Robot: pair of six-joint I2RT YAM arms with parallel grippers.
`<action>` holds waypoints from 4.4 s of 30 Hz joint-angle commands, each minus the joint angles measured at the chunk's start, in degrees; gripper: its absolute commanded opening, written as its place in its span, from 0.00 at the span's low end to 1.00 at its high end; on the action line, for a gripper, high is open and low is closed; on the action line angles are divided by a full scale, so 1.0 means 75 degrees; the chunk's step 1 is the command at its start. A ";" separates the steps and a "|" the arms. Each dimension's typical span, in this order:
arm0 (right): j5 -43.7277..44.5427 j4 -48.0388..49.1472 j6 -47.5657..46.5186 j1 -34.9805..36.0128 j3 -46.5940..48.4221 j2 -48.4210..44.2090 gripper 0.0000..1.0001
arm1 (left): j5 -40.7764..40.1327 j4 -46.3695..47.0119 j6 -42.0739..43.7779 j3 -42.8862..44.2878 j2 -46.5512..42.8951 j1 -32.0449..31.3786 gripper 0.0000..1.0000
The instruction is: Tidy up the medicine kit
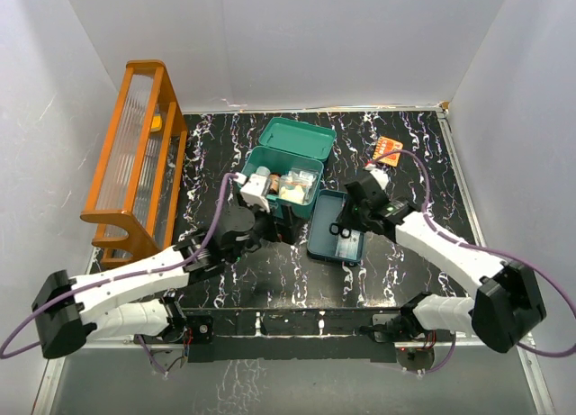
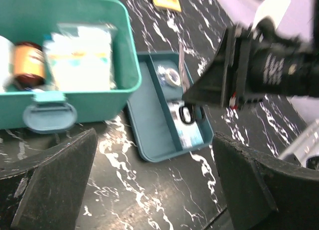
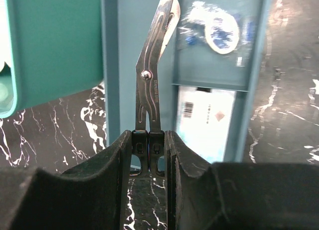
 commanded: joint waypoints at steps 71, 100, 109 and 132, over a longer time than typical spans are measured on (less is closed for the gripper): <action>0.1842 0.0253 0.0708 0.0617 -0.0164 0.0396 0.41 | -0.0983 -0.4282 0.0192 0.3481 0.2181 0.1732 0.79; 0.0890 0.0636 0.0287 0.0509 0.0871 0.2239 0.26 | -0.1327 -0.3864 0.0002 0.2251 0.0665 0.2320 0.90; 0.0810 0.0657 0.0648 0.0510 0.0937 0.2907 0.18 | -0.1236 -0.3828 -0.0060 0.2059 0.0466 0.2355 0.91; 0.1449 -0.0155 -0.0356 0.0507 0.1500 0.2749 0.00 | -0.0687 -0.3673 -0.0256 0.1989 0.0591 0.2465 0.94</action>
